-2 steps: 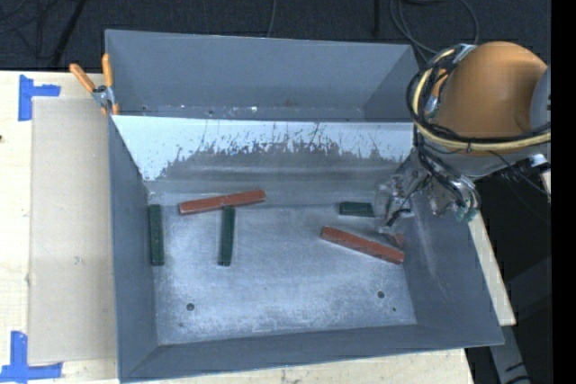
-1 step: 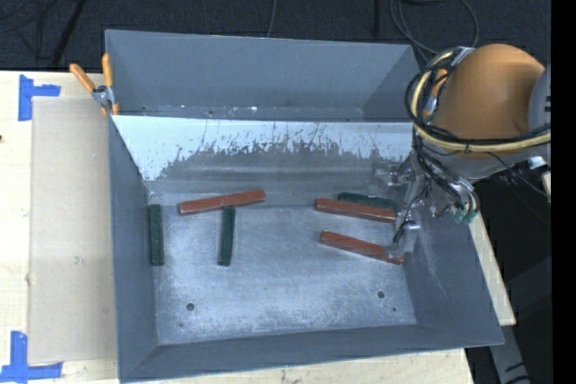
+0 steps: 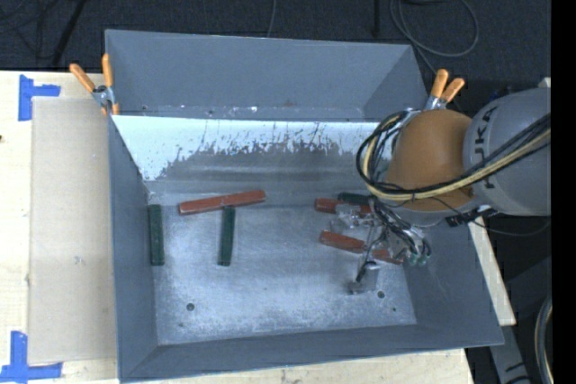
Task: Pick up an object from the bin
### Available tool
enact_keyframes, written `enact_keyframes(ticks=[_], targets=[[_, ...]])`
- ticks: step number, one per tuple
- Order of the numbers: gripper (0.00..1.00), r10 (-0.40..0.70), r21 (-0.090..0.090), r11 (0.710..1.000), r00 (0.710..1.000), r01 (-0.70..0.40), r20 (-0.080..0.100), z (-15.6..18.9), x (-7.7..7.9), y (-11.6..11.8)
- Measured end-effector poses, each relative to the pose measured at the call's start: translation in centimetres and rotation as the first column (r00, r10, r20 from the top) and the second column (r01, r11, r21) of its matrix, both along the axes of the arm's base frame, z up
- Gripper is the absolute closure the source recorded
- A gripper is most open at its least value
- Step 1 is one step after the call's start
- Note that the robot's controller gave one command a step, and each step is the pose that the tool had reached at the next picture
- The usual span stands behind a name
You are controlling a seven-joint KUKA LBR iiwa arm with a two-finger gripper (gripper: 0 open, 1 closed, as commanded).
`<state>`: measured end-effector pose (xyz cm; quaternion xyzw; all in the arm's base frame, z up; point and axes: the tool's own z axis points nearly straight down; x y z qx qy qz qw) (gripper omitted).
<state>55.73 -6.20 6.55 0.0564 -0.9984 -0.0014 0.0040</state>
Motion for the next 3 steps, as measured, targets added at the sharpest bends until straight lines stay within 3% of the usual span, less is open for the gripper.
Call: enact_keyframes(ticks=[1,2,3], targets=[[0.0,0.221,-0.001,0.975,0.975,-0.221,0.006,0.4,-1.5,1.4],[1.0,0.22,-0.001,0.975,0.975,-0.22,0.007,0.4,-1.5,1.3],[1.0,0.163,-0.004,0.987,0.987,-0.163,0.013,9.4,-5.1,-2.5]])
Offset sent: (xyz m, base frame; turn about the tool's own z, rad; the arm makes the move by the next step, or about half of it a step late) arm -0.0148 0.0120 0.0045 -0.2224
